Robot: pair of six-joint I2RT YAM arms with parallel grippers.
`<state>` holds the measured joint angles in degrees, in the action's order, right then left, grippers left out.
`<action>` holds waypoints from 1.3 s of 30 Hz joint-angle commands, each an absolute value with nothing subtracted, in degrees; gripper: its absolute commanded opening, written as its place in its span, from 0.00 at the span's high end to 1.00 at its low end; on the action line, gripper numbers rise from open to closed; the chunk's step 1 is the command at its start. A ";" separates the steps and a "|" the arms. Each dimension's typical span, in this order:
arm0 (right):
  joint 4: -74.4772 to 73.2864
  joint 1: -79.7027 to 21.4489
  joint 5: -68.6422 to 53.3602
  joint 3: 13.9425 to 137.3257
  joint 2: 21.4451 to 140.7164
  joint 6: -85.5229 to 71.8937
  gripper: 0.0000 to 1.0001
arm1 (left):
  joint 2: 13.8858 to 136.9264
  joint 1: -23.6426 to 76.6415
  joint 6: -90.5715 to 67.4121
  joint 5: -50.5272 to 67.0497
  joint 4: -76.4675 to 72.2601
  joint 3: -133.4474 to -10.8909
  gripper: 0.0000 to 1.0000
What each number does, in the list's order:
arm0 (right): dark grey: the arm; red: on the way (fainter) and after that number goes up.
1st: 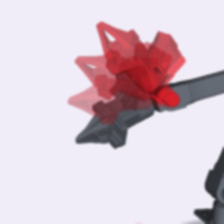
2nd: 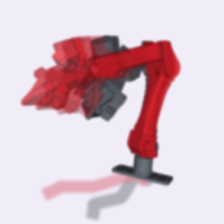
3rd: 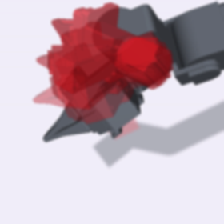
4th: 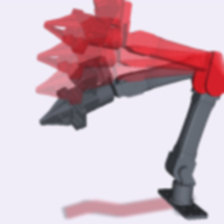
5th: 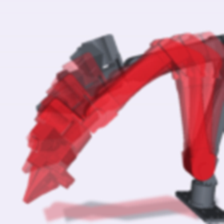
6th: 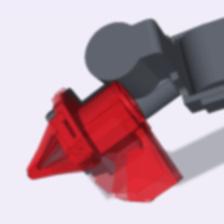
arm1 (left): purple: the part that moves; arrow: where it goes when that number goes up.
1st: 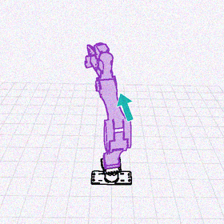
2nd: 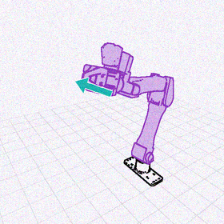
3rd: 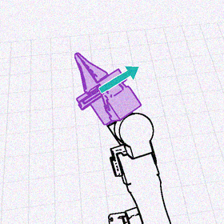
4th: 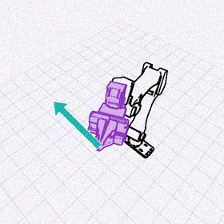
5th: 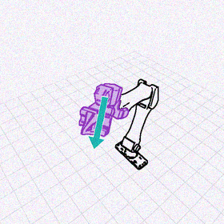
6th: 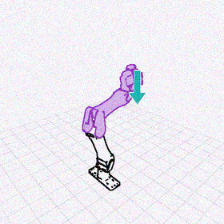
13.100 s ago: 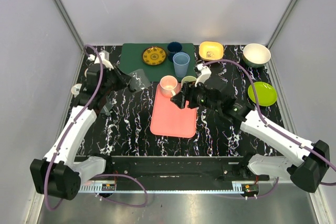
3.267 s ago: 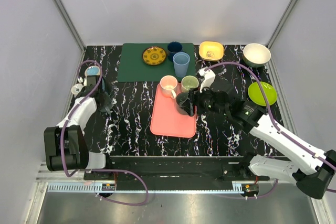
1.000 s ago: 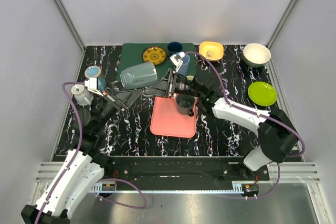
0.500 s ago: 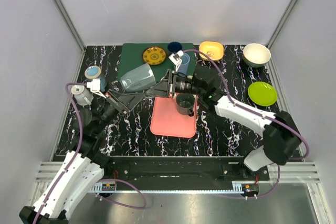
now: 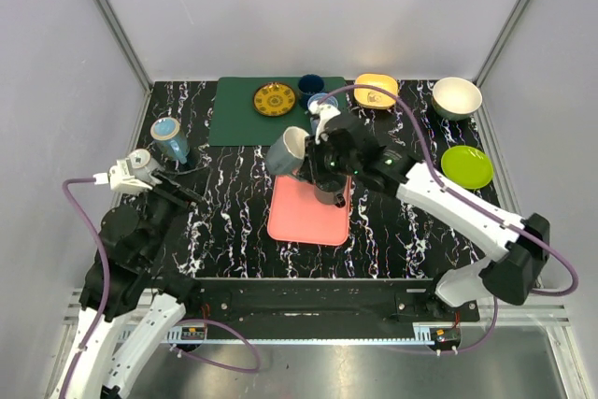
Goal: Turn the mug right side up
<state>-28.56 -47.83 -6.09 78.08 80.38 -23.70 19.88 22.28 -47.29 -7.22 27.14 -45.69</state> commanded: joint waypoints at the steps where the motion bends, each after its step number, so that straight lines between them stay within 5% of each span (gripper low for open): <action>1: -36.30 -51.68 9.05 81.56 85.42 -16.08 1.00 | 19.51 22.06 -44.74 -17.05 37.44 -46.05 0.35; 36: -31.99 -52.82 21.71 88.51 109.78 -14.77 1.00 | 27.16 22.06 -38.50 -16.26 38.14 -45.09 0.35; 38: -31.91 -52.82 20.92 87.46 108.90 -14.85 0.88 | 27.16 22.06 -38.50 -16.35 38.14 -45.09 0.34; 39: -31.56 -52.82 20.66 86.84 108.20 -15.03 0.67 | 27.33 22.06 -38.41 -16.43 38.14 -45.09 0.34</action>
